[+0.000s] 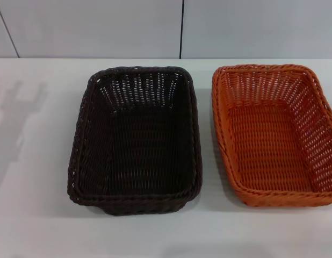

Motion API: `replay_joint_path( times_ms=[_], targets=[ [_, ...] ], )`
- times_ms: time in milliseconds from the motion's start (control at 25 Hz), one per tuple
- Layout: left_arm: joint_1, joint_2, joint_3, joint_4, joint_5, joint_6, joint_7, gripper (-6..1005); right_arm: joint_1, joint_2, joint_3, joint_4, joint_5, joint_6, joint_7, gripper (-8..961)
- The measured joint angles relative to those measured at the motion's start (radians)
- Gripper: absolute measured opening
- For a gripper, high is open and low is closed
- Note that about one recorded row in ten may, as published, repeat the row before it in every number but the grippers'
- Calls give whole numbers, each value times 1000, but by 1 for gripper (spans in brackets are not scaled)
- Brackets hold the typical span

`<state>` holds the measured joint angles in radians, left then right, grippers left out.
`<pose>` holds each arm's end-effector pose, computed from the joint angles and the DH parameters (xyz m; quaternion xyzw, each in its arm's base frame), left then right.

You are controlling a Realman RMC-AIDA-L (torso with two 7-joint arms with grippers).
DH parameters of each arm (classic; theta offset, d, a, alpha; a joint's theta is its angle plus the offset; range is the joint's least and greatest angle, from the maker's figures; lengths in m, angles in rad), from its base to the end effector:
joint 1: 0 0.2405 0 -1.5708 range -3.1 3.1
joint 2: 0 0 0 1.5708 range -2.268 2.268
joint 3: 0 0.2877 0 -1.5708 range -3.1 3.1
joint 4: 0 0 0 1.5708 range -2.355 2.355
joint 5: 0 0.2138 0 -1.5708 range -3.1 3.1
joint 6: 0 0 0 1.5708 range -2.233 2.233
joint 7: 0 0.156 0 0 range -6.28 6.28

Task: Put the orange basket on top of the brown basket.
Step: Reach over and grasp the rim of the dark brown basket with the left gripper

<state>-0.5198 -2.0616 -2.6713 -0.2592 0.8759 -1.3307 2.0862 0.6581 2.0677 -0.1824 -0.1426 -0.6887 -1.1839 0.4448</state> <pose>-0.3358 0.3942 0.0801 -0.5526 -0.3163 -0.5815 0.5064 0.3540 0.4220 0.0966 -0.4533 0.2777 0.4483 0.7186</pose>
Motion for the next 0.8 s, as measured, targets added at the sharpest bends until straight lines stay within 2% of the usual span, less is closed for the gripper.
replay_joint_path(
  times_ms=[480, 600, 720, 760, 800],
  targets=[
    [-9, 5, 28, -16, 13, 30, -5, 838, -1, 0, 0, 3, 3, 0, 2, 579],
    [-19, 34, 234, -152, 25, 199, -120, 838, 0, 0, -1, 4, 3, 0, 3, 579],
    [-19, 43, 283, -187, 28, 248, -161, 837, -2, 0, 0, 6, 3, 0, 3, 579],
    [-19, 86, 422, -272, 63, 364, -291, 837, -4, 0, 0, 7, 3, 0, 3, 579],
    [-27, 124, 490, -307, 119, 410, -397, 836, -7, 0, 0, 7, 3, 0, 3, 579]
  ],
)
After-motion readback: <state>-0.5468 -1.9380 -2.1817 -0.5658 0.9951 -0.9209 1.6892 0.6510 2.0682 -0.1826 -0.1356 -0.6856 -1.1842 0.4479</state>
